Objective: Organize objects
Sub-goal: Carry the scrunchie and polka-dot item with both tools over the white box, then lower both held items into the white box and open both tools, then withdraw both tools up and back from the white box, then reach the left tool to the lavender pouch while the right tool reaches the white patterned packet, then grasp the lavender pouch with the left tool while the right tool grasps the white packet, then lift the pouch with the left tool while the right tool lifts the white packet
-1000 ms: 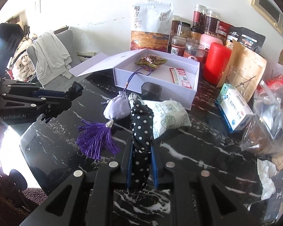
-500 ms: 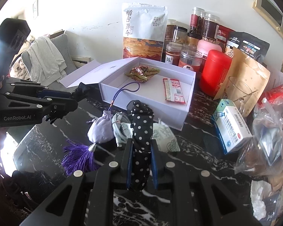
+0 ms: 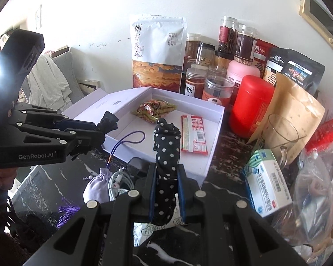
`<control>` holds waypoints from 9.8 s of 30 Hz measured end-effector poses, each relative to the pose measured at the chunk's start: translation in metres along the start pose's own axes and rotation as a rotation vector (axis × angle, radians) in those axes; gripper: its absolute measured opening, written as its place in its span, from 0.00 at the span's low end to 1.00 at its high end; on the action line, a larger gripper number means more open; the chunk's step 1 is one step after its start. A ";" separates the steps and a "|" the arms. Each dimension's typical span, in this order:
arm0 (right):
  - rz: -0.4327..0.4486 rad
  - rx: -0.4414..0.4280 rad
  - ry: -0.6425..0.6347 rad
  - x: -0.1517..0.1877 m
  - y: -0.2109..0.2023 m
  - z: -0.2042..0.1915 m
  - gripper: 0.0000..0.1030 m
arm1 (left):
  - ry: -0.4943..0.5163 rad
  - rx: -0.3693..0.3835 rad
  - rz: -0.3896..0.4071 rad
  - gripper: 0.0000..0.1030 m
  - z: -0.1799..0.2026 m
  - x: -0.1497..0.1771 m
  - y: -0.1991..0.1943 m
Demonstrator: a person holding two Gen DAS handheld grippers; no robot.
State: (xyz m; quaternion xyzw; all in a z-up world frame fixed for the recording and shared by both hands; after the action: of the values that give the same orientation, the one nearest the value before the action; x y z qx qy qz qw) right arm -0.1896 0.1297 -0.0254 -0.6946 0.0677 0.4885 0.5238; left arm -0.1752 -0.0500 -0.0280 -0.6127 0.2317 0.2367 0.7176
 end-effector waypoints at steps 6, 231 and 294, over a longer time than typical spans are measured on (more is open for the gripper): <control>0.014 0.002 -0.006 -0.021 0.019 0.010 0.15 | 0.018 -0.019 0.005 0.20 -0.006 -0.030 0.024; -0.197 0.116 0.420 0.078 0.068 -0.010 0.84 | -0.078 0.016 -0.173 0.47 -0.014 0.100 0.071; -0.201 0.124 0.272 0.138 -0.002 -0.057 0.80 | 0.052 0.007 -0.201 0.59 0.035 0.184 0.003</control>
State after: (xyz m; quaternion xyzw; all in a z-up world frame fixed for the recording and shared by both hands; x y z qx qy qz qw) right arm -0.0834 0.1428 -0.1290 -0.7240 0.0980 0.3300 0.5977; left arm -0.0323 -0.0050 -0.1398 -0.6364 0.1882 0.1467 0.7335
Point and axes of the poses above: each gripper's, at about its wrist camera, not at the fingertips, and y roughly the way its jaws point, z to its right, x to its underside, the point moved 5 cm from there along y, roughly the way its jaws point, and after that the axes turned 1 degree about z, right-handed, at the moved point
